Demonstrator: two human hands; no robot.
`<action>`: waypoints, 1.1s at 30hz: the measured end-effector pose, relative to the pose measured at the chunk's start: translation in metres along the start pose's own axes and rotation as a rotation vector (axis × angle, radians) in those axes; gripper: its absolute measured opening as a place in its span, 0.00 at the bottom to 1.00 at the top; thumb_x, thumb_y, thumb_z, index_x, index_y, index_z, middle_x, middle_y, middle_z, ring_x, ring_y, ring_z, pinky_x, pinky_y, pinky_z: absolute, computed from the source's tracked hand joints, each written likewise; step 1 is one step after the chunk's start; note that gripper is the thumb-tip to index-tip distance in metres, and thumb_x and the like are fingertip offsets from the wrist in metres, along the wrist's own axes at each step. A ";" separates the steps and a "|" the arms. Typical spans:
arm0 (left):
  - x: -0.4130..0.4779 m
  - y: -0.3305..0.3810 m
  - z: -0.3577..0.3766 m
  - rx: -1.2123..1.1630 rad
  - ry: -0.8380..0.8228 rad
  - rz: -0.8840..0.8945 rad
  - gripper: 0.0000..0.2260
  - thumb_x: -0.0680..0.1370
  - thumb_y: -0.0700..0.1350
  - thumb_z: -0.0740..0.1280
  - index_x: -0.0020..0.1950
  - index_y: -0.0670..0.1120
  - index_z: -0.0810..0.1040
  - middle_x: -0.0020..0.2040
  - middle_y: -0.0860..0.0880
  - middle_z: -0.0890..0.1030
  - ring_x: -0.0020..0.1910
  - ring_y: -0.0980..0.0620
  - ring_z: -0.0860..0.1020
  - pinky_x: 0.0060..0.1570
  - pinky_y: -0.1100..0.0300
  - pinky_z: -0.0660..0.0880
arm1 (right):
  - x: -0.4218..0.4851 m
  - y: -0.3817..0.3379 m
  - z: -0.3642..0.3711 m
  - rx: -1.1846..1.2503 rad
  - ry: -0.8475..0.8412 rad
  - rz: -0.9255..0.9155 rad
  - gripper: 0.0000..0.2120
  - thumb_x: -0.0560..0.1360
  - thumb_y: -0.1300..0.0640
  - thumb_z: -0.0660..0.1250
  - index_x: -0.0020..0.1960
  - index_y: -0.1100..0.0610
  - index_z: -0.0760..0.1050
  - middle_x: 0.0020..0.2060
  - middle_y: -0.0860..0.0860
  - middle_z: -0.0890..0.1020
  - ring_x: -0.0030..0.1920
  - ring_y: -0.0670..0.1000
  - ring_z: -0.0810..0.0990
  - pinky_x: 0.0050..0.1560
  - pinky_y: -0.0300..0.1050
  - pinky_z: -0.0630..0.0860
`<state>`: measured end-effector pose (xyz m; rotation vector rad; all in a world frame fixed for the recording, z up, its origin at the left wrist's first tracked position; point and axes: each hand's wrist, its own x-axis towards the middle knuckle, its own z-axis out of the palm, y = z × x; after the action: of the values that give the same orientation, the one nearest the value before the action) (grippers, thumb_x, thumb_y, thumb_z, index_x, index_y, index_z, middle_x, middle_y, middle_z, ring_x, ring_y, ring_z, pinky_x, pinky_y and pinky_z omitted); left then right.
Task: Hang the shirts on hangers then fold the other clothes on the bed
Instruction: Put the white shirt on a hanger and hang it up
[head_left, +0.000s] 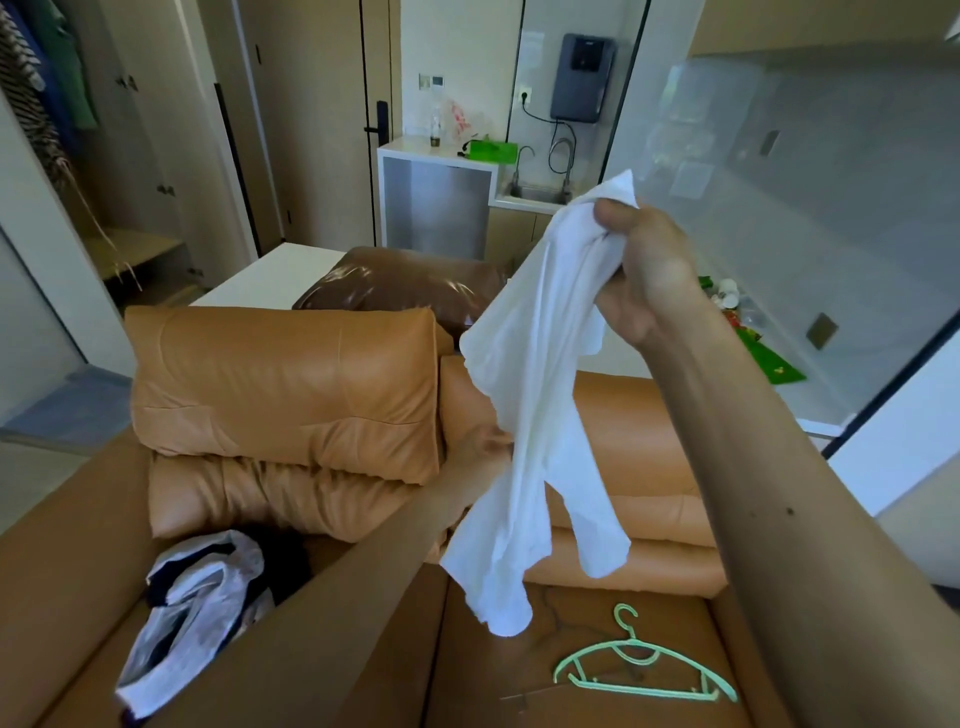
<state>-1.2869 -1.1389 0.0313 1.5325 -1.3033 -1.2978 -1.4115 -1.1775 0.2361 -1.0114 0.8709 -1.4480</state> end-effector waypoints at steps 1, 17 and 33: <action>0.004 -0.002 0.003 -0.021 0.012 -0.010 0.05 0.83 0.44 0.62 0.51 0.47 0.78 0.45 0.50 0.78 0.43 0.53 0.77 0.50 0.54 0.77 | -0.001 -0.002 -0.004 -0.031 -0.009 -0.004 0.07 0.81 0.66 0.59 0.53 0.60 0.75 0.48 0.57 0.82 0.49 0.56 0.83 0.56 0.55 0.80; -0.022 0.128 -0.048 0.046 -0.059 0.662 0.14 0.86 0.44 0.56 0.49 0.37 0.75 0.40 0.43 0.70 0.39 0.59 0.72 0.44 0.66 0.69 | -0.015 0.024 -0.074 -1.123 -0.513 -0.076 0.35 0.71 0.64 0.76 0.74 0.53 0.66 0.67 0.48 0.73 0.67 0.46 0.71 0.64 0.39 0.72; -0.001 0.098 -0.111 0.890 0.159 0.634 0.03 0.78 0.40 0.69 0.49 0.46 0.76 0.42 0.54 0.77 0.41 0.55 0.75 0.41 0.66 0.70 | 0.020 0.041 -0.068 -0.802 0.017 -0.484 0.06 0.72 0.68 0.60 0.44 0.58 0.69 0.32 0.46 0.69 0.32 0.46 0.65 0.29 0.36 0.60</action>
<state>-1.2019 -1.1677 0.1497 1.4908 -2.1701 -0.1651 -1.4603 -1.2032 0.1754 -1.9088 1.3267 -1.5143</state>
